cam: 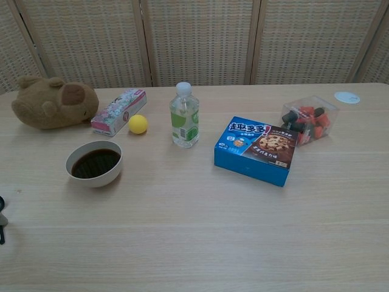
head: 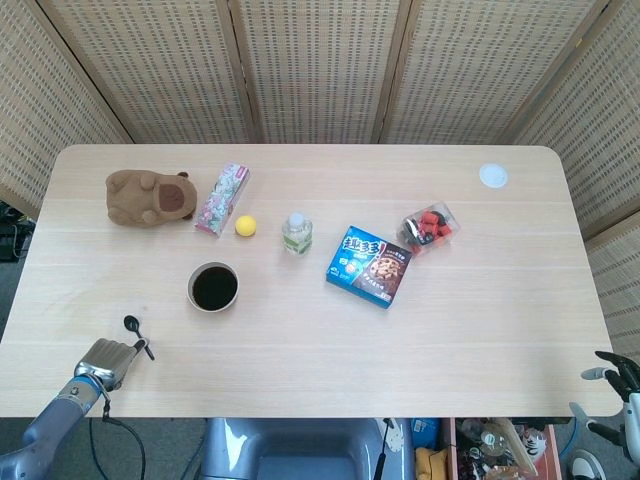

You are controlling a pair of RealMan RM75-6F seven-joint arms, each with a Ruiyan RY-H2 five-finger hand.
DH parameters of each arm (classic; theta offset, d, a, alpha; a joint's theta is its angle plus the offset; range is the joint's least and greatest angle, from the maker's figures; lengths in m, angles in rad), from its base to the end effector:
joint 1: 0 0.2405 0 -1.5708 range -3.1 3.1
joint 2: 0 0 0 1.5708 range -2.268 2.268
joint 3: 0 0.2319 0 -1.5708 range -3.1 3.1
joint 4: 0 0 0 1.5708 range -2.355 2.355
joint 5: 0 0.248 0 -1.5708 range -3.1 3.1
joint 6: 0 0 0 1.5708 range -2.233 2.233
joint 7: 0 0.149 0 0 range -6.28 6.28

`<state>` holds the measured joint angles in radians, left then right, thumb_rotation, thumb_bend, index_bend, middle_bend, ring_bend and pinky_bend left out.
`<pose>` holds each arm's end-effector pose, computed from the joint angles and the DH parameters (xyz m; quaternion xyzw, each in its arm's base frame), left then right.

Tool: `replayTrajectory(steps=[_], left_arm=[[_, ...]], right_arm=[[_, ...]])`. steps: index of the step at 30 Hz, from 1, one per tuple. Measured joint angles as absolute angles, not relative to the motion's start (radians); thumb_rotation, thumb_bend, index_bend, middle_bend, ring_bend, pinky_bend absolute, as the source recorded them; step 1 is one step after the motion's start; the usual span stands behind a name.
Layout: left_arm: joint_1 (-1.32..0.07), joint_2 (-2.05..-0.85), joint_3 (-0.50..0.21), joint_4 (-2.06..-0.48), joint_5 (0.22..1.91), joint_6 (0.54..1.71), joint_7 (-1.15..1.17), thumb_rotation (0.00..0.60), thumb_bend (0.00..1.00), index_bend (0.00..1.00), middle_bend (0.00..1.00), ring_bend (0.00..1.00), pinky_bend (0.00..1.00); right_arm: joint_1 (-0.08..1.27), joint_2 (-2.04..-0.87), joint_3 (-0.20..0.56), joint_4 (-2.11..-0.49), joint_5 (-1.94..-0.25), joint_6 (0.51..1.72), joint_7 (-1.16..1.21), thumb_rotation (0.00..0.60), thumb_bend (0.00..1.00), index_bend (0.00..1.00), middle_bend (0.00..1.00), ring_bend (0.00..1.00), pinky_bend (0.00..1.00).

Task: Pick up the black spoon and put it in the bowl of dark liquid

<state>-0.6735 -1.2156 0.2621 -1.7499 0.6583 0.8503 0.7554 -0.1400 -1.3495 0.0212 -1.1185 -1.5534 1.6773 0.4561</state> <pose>-0.3034 0.2086 -0.0095 -0.7964 -0.4269 0.0336 0.4271 -0.3900 -0.0990 0.1147 0.5023 -0.4365 0.4417 0.6017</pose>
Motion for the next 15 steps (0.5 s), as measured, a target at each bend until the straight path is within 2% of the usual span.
replayTrajectory(steps=[7, 15], left_arm=[[-0.664, -1.204, 0.275, -1.758, 0.669, 0.872, 0.734, 0.600, 0.88, 0.09, 0.65, 0.47, 0.48], [-0.602, -1.153, 0.277, -1.790, 0.793, 0.964, 0.656, 0.600, 0.88, 0.09, 0.65, 0.47, 0.48]], right_arm=[[-0.140, -1.350, 0.022, -1.117, -1.552, 1.675, 0.457, 0.600, 0.30, 0.47, 0.34, 0.22, 0.31], [-0.134, -1.351, 0.022, -1.120, -1.554, 1.667, 0.452, 0.600, 0.30, 0.47, 0.34, 0.22, 0.31]])
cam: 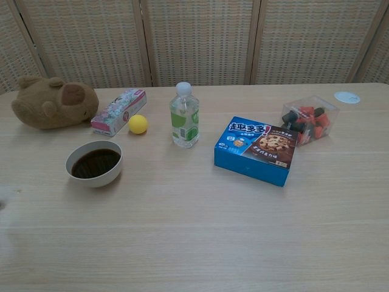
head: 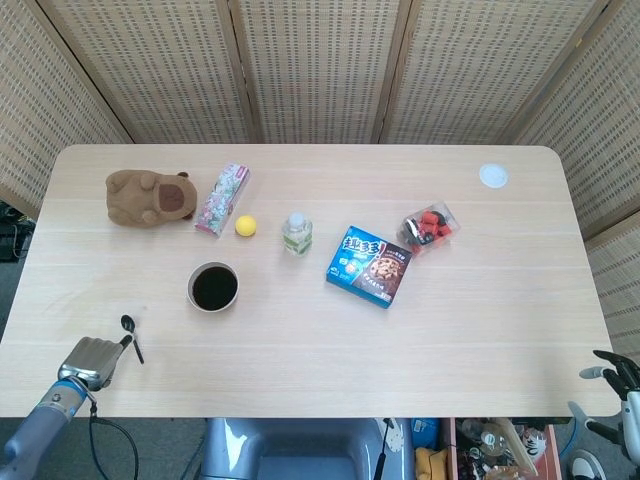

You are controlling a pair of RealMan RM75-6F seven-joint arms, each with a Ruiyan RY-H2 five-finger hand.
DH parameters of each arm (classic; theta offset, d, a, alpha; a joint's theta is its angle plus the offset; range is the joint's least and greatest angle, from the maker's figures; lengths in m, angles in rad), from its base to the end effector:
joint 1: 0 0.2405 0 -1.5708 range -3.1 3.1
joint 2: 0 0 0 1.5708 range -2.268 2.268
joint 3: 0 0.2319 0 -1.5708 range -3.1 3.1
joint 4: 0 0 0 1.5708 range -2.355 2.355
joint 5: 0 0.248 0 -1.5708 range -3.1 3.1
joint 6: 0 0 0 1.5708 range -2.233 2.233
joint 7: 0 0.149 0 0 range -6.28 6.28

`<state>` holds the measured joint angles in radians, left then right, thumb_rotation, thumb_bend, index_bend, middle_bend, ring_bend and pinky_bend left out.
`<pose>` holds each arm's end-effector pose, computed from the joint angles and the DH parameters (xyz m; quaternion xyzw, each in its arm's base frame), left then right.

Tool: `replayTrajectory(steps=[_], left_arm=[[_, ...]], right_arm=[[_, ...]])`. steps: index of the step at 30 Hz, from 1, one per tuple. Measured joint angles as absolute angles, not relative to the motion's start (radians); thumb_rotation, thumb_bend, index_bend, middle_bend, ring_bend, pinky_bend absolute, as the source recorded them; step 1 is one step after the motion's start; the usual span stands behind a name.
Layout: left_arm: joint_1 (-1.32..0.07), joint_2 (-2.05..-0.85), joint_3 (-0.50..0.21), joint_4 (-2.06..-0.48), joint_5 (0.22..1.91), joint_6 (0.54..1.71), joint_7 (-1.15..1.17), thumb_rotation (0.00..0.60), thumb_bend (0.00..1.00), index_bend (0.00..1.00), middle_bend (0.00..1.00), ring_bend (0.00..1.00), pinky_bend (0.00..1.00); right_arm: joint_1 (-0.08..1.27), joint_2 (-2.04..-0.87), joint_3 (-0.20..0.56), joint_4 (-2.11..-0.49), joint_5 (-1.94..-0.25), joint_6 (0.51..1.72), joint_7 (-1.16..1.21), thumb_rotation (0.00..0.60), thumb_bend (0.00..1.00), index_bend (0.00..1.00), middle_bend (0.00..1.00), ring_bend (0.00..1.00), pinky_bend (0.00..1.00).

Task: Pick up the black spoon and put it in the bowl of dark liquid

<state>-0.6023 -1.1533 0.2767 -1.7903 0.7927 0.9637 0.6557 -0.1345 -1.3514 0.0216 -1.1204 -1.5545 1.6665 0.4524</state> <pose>-0.3073 0.1991 0.0151 -0.7754 -0.4277 -0.0049 0.4646 -0.3898 -0.1014 0.1124 0.5043 -0.4390 0.4401 0.5994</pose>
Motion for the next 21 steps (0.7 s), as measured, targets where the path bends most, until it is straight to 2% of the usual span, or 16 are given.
replayTrajectory(steps=[6, 21], left_arm=[[-0.582, -1.138, 0.288, -1.778, 0.786, 0.950, 0.638, 0.600, 0.88, 0.09, 0.65, 0.47, 0.48], [-0.596, -1.188, 0.268, -1.708, 0.722, 0.888, 0.648, 0.600, 0.88, 0.09, 0.65, 0.47, 0.48]], right_arm=[[-0.133, -1.352, 0.021, -1.121, -1.553, 1.661, 0.450, 0.600, 0.30, 0.47, 0.34, 0.22, 0.31], [-0.136, -1.349, 0.022, -1.126, -1.548, 1.660, 0.445, 0.600, 0.30, 0.47, 0.34, 0.22, 0.31]])
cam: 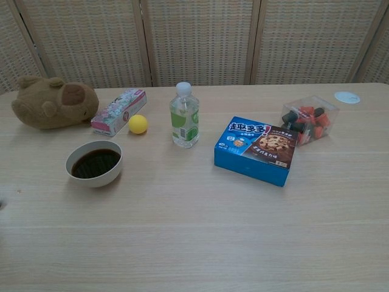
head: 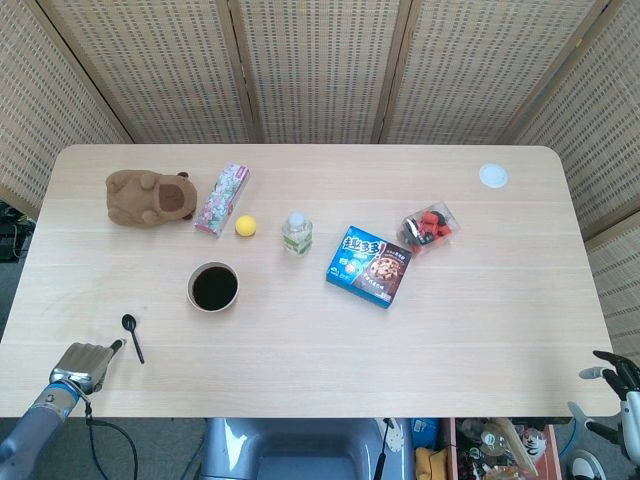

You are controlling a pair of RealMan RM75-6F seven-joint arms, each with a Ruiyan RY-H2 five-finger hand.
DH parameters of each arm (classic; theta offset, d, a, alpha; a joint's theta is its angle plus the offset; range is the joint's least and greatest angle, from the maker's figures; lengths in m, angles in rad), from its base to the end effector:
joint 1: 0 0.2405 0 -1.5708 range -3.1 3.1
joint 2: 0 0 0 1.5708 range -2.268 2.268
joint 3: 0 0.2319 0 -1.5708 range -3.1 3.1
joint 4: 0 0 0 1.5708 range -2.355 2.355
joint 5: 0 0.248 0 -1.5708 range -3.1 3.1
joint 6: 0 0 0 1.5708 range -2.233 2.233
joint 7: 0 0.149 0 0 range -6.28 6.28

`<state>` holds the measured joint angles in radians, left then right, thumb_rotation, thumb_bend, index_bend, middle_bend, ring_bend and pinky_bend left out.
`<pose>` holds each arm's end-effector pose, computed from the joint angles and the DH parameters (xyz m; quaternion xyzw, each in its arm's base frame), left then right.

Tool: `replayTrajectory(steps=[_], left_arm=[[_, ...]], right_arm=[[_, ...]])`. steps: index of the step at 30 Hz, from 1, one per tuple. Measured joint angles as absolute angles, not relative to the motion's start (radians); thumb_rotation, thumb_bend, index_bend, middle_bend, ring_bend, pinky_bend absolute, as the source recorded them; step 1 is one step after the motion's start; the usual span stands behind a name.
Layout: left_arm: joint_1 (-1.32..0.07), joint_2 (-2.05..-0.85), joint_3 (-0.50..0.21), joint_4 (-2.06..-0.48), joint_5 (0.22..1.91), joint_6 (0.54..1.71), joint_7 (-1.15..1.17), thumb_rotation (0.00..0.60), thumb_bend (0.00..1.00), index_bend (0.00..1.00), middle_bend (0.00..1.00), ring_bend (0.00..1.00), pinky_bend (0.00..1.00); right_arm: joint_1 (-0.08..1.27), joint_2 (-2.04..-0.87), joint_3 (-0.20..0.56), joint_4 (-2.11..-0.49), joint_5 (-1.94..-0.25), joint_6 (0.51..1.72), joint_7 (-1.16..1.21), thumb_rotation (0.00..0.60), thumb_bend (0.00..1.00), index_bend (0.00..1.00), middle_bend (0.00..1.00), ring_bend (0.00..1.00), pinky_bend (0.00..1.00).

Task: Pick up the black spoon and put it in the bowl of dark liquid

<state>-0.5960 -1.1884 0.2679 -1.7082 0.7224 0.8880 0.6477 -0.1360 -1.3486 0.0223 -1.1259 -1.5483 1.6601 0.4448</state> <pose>-0.3295 0.2004 0.0091 -0.7622 -0.4538 0.0241 0.4611 -0.3906 -0.1010 0.1126 0.5031 -0.4405 0.4355 0.6026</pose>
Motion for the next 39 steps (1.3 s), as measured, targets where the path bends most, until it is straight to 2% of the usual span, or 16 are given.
replayTrajectory(steps=[18, 39], left_arm=[[-0.636, -1.230, 0.244, -1.671, 0.675, 0.863, 0.674, 0.600, 0.88, 0.09, 0.65, 0.47, 0.48], [-0.737, -1.295, 0.211, -1.746, 0.650, 0.894, 0.788, 0.600, 0.88, 0.09, 0.65, 0.47, 0.48]], right_arm=[[-0.145, -1.349, 0.023, -1.121, -1.538, 1.659, 0.450, 0.600, 0.30, 0.47, 0.34, 0.22, 0.31], [-0.157, -1.351, 0.027, -1.108, -1.532, 1.669, 0.463, 0.600, 0.30, 0.47, 0.34, 0.22, 0.31]])
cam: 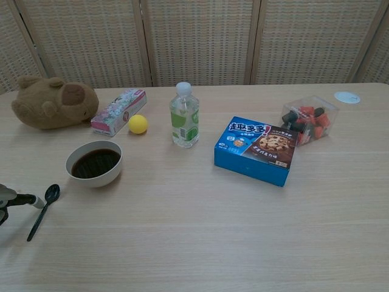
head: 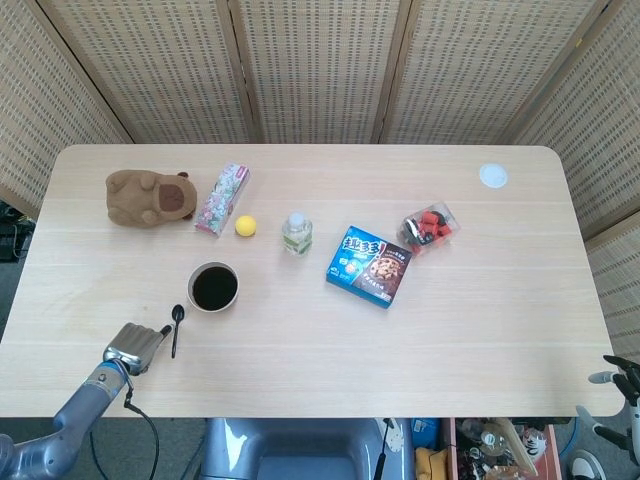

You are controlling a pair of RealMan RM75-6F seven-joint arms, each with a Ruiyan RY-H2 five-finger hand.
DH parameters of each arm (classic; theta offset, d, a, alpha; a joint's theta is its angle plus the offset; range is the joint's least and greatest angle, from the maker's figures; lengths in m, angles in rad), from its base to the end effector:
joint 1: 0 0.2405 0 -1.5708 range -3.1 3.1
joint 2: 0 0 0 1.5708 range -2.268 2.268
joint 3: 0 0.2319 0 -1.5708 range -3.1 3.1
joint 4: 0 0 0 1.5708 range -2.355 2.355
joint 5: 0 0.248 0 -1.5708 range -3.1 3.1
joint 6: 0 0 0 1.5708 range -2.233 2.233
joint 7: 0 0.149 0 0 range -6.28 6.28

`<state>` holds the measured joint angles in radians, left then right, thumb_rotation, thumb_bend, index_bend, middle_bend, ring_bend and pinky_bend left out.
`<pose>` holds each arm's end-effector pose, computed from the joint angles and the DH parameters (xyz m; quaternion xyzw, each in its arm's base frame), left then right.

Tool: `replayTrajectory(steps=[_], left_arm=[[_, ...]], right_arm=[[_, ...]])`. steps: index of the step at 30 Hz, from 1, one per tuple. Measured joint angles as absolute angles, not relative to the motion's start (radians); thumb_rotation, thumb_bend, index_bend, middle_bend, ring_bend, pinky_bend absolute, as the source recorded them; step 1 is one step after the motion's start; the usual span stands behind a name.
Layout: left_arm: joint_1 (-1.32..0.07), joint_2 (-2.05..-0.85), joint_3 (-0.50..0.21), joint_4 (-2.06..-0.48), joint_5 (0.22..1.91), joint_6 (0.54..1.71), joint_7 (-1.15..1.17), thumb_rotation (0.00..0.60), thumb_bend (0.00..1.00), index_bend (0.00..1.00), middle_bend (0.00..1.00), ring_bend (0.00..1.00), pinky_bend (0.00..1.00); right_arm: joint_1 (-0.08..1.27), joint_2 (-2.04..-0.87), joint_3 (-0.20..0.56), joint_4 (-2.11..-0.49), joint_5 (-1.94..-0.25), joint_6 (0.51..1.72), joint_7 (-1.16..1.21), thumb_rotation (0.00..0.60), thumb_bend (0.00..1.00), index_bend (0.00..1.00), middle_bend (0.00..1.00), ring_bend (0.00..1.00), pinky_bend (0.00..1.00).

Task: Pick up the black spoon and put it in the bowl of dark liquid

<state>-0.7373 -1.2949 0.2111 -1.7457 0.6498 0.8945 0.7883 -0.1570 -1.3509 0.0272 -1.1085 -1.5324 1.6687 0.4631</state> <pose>-0.2636 0.2326 -0.0332 -0.8142 -0.3963 -0.0145 0.4242 -0.3964 -0.0929 0.1175 0.4912 -0.4423 0.4325 0.6133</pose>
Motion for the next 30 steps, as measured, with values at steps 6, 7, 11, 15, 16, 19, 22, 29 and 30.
replayTrajectory(steps=[6, 7, 11, 15, 16, 19, 22, 29, 30], left_arm=[[-0.753, -1.296, 0.216, -1.782, 0.659, 0.902, 0.803, 0.600, 0.88, 0.09, 0.65, 0.47, 0.48], [-0.754, -1.295, 0.218, -1.789, 0.664, 0.906, 0.805, 0.600, 0.88, 0.09, 0.65, 0.47, 0.48], [-0.752, -1.282, 0.227, -1.822, 0.693, 0.925, 0.805, 0.600, 0.88, 0.09, 0.65, 0.47, 0.48], [-0.749, -1.262, 0.242, -1.858, 0.731, 0.926, 0.795, 0.600, 0.88, 0.09, 0.65, 0.47, 0.48], [-0.748, -1.257, 0.246, -1.869, 0.744, 0.923, 0.790, 0.600, 0.88, 0.09, 0.65, 0.47, 0.48], [-0.746, -1.252, 0.256, -1.884, 0.776, 0.918, 0.782, 0.600, 0.88, 0.09, 0.65, 0.47, 0.48], [-0.745, -1.260, 0.261, -1.893, 0.794, 0.920, 0.782, 0.600, 0.88, 0.09, 0.65, 0.47, 0.48], [-0.754, -1.289, 0.270, -1.887, 0.766, 0.928, 0.817, 0.600, 0.88, 0.09, 0.65, 0.47, 0.48], [-0.756, -1.292, 0.271, -1.886, 0.759, 0.928, 0.821, 0.600, 0.88, 0.09, 0.65, 0.47, 0.48]], right_arm=[[-0.158, -1.351, 0.028, -1.108, -1.533, 1.670, 0.464, 0.600, 0.30, 0.47, 0.34, 0.22, 0.31], [-0.158, -1.350, 0.029, -1.108, -1.532, 1.670, 0.464, 0.600, 0.30, 0.47, 0.34, 0.22, 0.31], [-0.158, -1.350, 0.029, -1.110, -1.533, 1.669, 0.463, 0.600, 0.30, 0.47, 0.34, 0.22, 0.31], [-0.158, -1.351, 0.029, -1.110, -1.533, 1.667, 0.463, 0.600, 0.30, 0.47, 0.34, 0.22, 0.31], [-0.158, -1.351, 0.028, -1.110, -1.533, 1.667, 0.463, 0.600, 0.30, 0.47, 0.34, 0.22, 0.31], [-0.157, -1.352, 0.029, -1.109, -1.533, 1.666, 0.462, 0.600, 0.30, 0.47, 0.34, 0.22, 0.31], [-0.157, -1.352, 0.029, -1.109, -1.534, 1.666, 0.462, 0.600, 0.30, 0.47, 0.34, 0.22, 0.31], [-0.159, -1.353, 0.029, -1.105, -1.531, 1.665, 0.466, 0.600, 0.30, 0.47, 0.34, 0.22, 0.31], [-0.160, -1.354, 0.030, -1.104, -1.530, 1.665, 0.467, 0.600, 0.30, 0.47, 0.34, 0.22, 0.31]])
